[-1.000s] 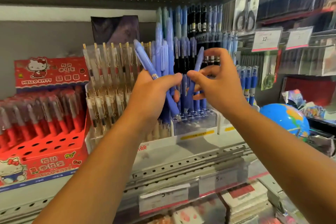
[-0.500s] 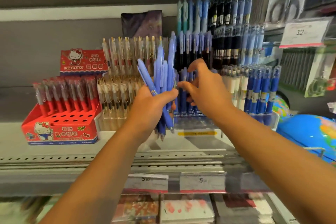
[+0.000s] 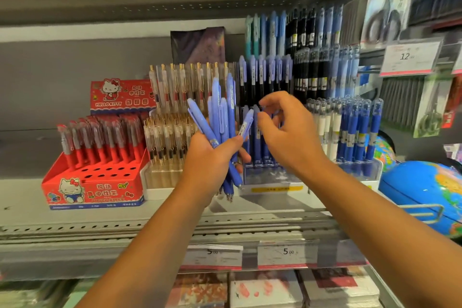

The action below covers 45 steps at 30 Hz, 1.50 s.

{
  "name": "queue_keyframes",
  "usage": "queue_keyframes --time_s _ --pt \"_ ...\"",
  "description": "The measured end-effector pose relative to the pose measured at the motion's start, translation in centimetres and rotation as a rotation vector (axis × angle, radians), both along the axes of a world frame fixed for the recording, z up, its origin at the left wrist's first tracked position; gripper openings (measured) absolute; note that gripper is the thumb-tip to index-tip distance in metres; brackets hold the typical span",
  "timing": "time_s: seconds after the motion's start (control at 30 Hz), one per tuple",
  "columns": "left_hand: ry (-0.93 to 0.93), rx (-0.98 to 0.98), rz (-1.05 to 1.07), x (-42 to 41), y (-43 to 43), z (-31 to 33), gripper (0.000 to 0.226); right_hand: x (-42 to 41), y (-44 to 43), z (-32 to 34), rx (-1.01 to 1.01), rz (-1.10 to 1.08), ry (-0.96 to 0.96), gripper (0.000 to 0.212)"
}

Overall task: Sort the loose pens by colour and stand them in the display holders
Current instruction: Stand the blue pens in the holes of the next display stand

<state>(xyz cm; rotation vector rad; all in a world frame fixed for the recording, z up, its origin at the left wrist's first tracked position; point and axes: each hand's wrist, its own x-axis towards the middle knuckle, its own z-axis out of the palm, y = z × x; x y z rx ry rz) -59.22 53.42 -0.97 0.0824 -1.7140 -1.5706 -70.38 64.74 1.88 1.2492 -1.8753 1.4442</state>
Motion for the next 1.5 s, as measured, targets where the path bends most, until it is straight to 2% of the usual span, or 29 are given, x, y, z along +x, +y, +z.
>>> queue_keyframes --time_s 0.07,0.13,0.2,0.37,0.53,0.67,0.9,1.07,1.2,1.5 --pt "0.005 -0.003 0.004 0.0 0.0 0.1 0.01 1.0 0.1 0.3 -0.052 0.311 -0.216 0.013" --pt "0.034 -0.005 -0.009 0.0 0.3 0.1 0.015 1.6 0.1 0.4 -0.052 0.474 -0.328 0.015" --pt "0.058 0.009 -0.034 0.1 0.5 0.3 0.026 1.8 0.0 0.3 -0.069 0.501 -0.354 0.018" --pt "0.049 0.129 -0.091 0.1 0.5 0.4 0.015 1.5 0.2 0.3 -0.127 0.488 -0.422 0.028" --pt "0.034 0.11 -0.001 0.2 0.6 0.5 0.02 0.6 0.7 0.8 -0.239 0.543 -0.543 0.018" --pt "0.04 0.125 0.0 0.4 0.7 0.7 0.012 -0.9 1.7 2.0 -0.304 0.405 -0.461 0.018" --pt "-0.029 0.039 0.037 0.5 0.2 0.4 0.026 -2.8 1.4 2.9 -0.191 0.099 -0.157 0.022" --pt "-0.089 0.009 0.013 0.5 0.2 0.3 0.036 -3.3 0.6 2.0 -0.118 0.097 -0.161 0.023" --pt "-0.089 0.011 0.002 0.6 0.3 0.4 0.033 -3.5 0.4 1.1 -0.018 0.069 -0.165 0.021" --pt "-0.075 -0.04 -0.032 0.8 0.5 0.4 0.027 -2.7 0.7 0.3 0.181 -0.171 0.056 0.023"
